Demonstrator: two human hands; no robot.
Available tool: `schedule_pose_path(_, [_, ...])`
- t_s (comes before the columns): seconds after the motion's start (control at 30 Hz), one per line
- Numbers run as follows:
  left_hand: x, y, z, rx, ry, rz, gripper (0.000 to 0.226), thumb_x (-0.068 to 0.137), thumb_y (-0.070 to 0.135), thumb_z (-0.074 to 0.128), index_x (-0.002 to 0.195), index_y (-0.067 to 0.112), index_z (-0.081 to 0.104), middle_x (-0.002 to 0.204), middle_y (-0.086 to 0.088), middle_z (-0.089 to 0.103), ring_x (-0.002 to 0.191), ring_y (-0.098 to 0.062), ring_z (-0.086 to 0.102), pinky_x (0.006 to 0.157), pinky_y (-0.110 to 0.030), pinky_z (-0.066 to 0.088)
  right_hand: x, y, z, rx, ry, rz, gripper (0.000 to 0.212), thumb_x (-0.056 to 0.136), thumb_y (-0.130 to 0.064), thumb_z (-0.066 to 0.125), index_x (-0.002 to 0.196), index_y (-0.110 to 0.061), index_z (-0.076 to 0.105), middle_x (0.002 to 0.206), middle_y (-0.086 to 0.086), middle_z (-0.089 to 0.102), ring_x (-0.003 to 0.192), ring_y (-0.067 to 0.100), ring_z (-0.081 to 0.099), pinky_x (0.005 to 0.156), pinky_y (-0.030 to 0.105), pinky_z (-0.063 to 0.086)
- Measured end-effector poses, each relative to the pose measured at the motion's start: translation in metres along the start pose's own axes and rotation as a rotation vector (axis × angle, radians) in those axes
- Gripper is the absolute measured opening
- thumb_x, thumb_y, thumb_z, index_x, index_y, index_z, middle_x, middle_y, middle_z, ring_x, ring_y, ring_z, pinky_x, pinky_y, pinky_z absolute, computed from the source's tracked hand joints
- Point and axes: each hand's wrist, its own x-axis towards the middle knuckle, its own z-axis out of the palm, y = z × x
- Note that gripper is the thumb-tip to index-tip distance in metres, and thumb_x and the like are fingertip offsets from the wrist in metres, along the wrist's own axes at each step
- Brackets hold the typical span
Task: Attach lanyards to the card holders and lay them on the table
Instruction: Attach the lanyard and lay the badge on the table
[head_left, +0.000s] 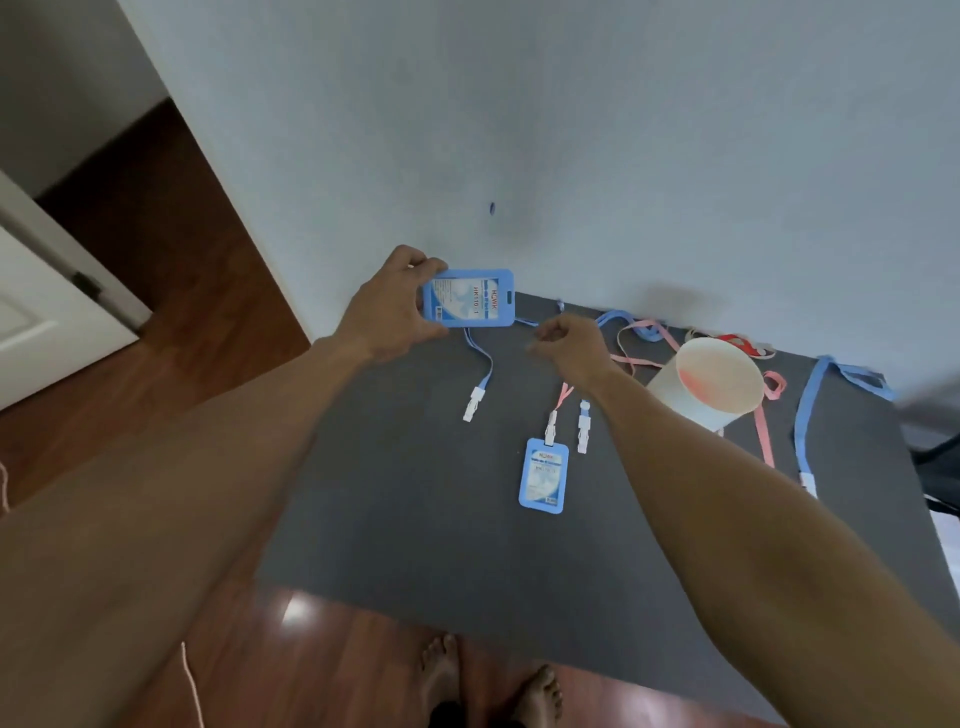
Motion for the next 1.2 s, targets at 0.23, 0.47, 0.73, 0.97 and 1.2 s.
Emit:
schedule_pose_path(0.23, [-0.022, -0.053, 0.011, -0.056, -0.027, -0.088, 0.078, 0.078, 0.029, 0.086, 0.145, 0.019, 0.048, 0.131, 0.002, 0.043, 0.113, -0.012, 0.054, 0.078, -0.022, 0.06, 0.003, 0.009, 0.063, -0.14, -0.169, 0.041, 0.032, 0.084, 0.001, 0.077, 0.114, -0.007, 0.074, 0.068, -0.007, 0.057, 0.052, 0.002, 0.049, 0.047, 0.011, 0.04])
schedule_pose_path(0.47, [-0.036, -0.09, 0.023, -0.077, -0.053, -0.158, 0.077, 0.08, 0.028, 0.084, 0.147, 0.02, 0.046, 0.132, 0.002, 0.043, 0.113, -0.013, 0.052, 0.074, -0.017, 0.057, 0.011, 0.037, 0.103, -0.307, -0.313, 0.041, 0.037, 0.087, 0.004, 0.071, 0.119, -0.015, 0.075, 0.076, -0.005, 0.055, 0.069, 0.013, 0.055, 0.076, 0.027, 0.046])
schedule_pose_path(0.73, [-0.044, -0.112, 0.039, -0.104, -0.062, -0.194, 0.078, 0.08, 0.03, 0.084, 0.147, 0.022, 0.046, 0.131, 0.003, 0.044, 0.115, -0.013, 0.052, 0.072, -0.015, 0.057, 0.019, 0.053, 0.118, -0.661, -0.45, -0.137, 0.043, 0.095, 0.003, 0.056, 0.129, -0.02, 0.071, 0.13, 0.006, 0.069, 0.118, 0.027, 0.064, 0.103, 0.032, 0.047])
schedule_pose_path(0.97, [-0.044, -0.113, 0.047, -0.112, -0.077, -0.208, 0.078, 0.08, 0.031, 0.084, 0.147, 0.024, 0.045, 0.133, 0.004, 0.044, 0.118, -0.016, 0.053, 0.07, -0.015, 0.057, 0.021, 0.058, 0.119, -0.839, -0.446, -0.281, 0.03, 0.096, -0.009, 0.063, 0.12, -0.023, 0.075, 0.121, 0.004, 0.064, 0.107, 0.026, 0.063, 0.087, 0.033, 0.052])
schedule_pose_path(1.2, [-0.044, -0.111, 0.049, -0.107, -0.09, -0.208, 0.077, 0.081, 0.03, 0.083, 0.147, 0.024, 0.044, 0.133, 0.003, 0.044, 0.121, -0.016, 0.053, 0.071, -0.017, 0.058, 0.021, 0.054, 0.113, -0.879, -0.408, -0.372, 0.008, 0.085, -0.013, 0.073, 0.088, -0.02, 0.071, 0.101, 0.002, 0.059, 0.09, 0.021, 0.057, 0.075, 0.038, 0.054])
